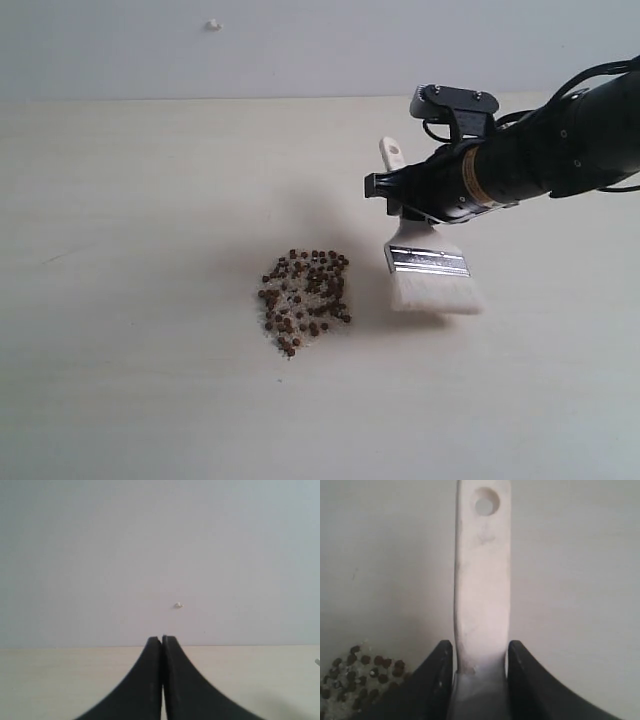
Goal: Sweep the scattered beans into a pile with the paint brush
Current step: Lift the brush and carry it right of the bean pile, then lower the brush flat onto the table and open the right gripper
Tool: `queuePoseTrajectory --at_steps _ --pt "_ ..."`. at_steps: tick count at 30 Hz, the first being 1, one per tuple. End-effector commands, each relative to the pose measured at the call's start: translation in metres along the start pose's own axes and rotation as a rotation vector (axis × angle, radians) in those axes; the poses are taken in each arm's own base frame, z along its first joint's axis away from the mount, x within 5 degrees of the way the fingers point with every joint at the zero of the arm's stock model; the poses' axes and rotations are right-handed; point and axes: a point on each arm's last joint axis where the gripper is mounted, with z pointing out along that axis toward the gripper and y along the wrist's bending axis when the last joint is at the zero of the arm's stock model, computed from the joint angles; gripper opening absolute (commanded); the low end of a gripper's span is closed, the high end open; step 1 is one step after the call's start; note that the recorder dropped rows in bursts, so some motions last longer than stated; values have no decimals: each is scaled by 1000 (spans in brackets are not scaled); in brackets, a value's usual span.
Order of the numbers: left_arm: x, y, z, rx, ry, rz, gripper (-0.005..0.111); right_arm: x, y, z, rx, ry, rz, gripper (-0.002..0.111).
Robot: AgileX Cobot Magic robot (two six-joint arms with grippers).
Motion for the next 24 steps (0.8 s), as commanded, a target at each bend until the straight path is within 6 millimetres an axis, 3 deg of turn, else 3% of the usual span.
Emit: queuePoseTrajectory --at_steps 1,24 --pt "-3 0 -1 1 -20 -1 0 11 -6 2 31 31 -8 0" --pt "-3 0 -1 1 -20 -1 0 20 -11 3 55 50 -15 0"
